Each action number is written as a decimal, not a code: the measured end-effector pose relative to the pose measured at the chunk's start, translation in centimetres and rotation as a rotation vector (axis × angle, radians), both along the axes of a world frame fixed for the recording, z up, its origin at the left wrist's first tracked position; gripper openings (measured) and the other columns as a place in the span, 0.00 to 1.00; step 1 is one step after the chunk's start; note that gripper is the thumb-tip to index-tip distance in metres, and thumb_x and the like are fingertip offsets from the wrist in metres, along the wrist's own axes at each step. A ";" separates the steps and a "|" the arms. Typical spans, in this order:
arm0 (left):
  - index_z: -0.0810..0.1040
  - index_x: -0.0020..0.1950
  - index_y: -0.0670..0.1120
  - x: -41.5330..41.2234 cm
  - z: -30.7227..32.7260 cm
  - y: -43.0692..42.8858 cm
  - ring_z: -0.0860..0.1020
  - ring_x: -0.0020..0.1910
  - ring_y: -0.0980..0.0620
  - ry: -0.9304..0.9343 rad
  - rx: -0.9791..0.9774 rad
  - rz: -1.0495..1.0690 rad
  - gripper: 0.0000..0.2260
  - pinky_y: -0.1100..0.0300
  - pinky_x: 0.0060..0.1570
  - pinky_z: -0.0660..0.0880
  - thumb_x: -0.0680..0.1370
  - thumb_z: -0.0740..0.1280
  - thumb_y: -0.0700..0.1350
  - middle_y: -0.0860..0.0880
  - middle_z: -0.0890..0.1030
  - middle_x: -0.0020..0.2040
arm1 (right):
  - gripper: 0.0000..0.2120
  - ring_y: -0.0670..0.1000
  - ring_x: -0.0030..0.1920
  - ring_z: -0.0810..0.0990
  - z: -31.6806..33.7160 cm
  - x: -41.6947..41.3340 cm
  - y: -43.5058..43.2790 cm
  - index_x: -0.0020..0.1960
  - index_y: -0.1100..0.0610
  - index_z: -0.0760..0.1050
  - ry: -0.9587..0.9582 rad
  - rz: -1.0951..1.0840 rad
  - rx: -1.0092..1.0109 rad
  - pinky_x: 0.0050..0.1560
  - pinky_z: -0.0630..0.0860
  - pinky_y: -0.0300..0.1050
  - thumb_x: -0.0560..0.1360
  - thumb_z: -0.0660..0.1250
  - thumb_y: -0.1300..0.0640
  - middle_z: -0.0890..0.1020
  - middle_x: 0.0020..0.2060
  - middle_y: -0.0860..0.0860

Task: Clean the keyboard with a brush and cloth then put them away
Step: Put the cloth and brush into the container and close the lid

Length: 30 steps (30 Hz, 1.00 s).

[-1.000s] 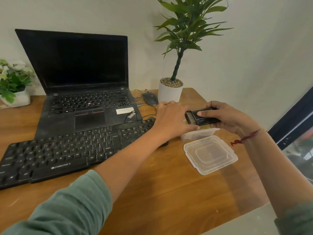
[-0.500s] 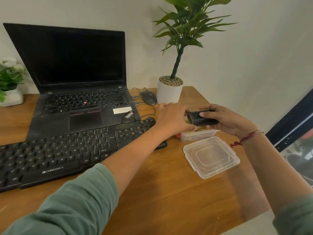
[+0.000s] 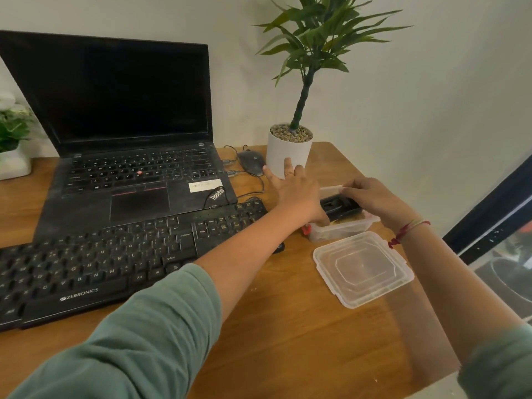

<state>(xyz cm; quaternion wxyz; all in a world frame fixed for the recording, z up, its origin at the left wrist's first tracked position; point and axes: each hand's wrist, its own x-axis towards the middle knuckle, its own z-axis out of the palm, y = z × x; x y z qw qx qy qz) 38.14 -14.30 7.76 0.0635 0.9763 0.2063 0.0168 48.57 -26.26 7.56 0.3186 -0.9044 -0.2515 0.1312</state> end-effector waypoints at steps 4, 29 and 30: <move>0.67 0.70 0.48 0.5 -0.1 -0.1 0.41 0.74 0.37 0.055 -0.017 0.023 0.37 0.24 0.61 0.37 0.66 0.72 0.63 0.41 0.59 0.73 | 0.13 0.52 0.50 0.77 -0.9 -0.5 0.4 0.60 0.58 0.72 -0.088 0.035 -0.068 0.46 0.73 0.40 0.78 0.61 0.56 0.79 0.52 0.55; 0.76 0.58 0.56 -3.6 -1.9 -1.1 0.45 0.76 0.45 -0.424 -0.166 -0.085 0.20 0.34 0.68 0.38 0.69 0.69 0.61 0.48 0.62 0.73 | 0.11 0.44 0.45 0.78 0.1 -4.0 -3.4 0.49 0.52 0.82 -0.296 0.039 0.181 0.43 0.67 0.28 0.75 0.62 0.63 0.82 0.44 0.46; 0.76 0.57 0.56 -4.7 -2.5 -1.6 0.50 0.75 0.46 -0.548 -0.150 -0.128 0.17 0.37 0.70 0.39 0.71 0.68 0.59 0.49 0.66 0.69 | 0.11 0.43 0.44 0.78 0.0 -4.7 -4.2 0.47 0.51 0.82 -0.280 0.054 0.217 0.44 0.68 0.29 0.74 0.63 0.64 0.83 0.43 0.46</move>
